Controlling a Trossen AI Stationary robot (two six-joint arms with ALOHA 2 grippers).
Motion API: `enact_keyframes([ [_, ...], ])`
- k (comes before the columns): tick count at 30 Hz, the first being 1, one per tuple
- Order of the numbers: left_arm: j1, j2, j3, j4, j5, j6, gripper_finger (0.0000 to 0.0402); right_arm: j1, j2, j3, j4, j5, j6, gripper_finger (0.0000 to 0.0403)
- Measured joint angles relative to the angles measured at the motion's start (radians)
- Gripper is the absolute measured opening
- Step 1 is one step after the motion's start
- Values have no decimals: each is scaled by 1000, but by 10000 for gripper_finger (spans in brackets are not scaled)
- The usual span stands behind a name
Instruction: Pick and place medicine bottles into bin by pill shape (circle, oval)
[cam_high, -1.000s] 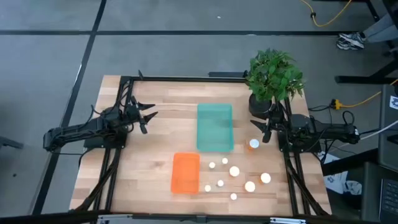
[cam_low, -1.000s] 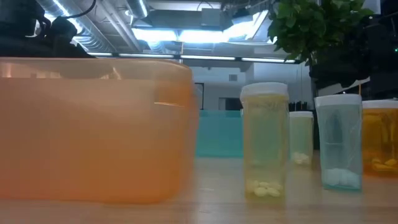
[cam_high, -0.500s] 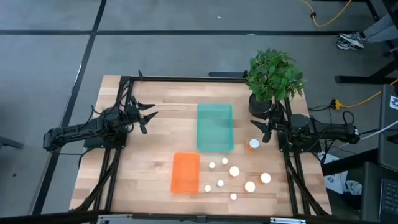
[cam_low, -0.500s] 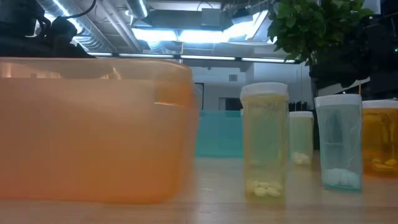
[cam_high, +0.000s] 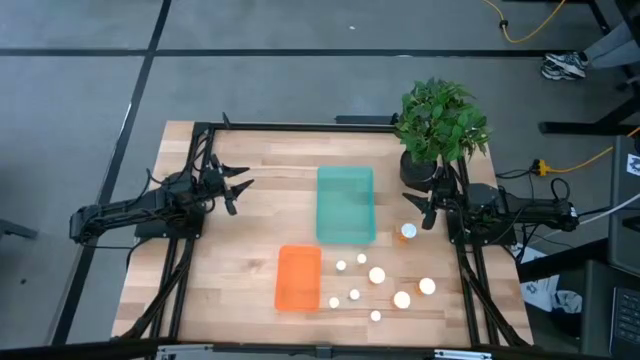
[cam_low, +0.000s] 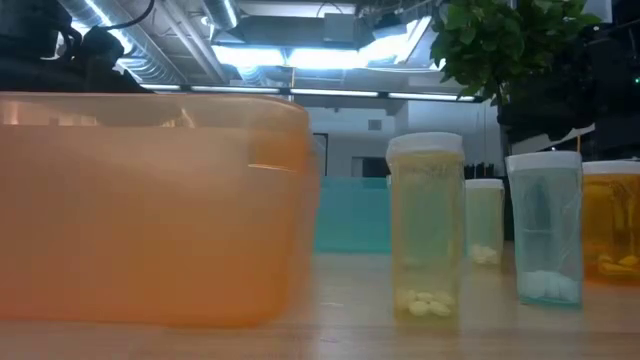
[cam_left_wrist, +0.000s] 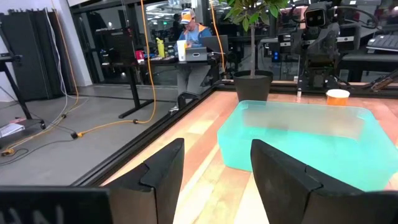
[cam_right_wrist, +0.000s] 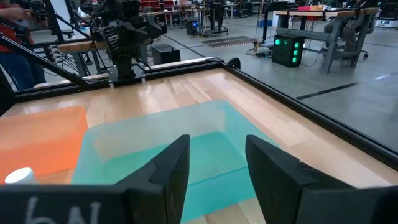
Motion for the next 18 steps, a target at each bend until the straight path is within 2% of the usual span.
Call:
enact_keyframes([
  [18, 0, 0, 0, 0, 0, 0, 177, 0, 0, 0, 0, 0, -27, 158],
])
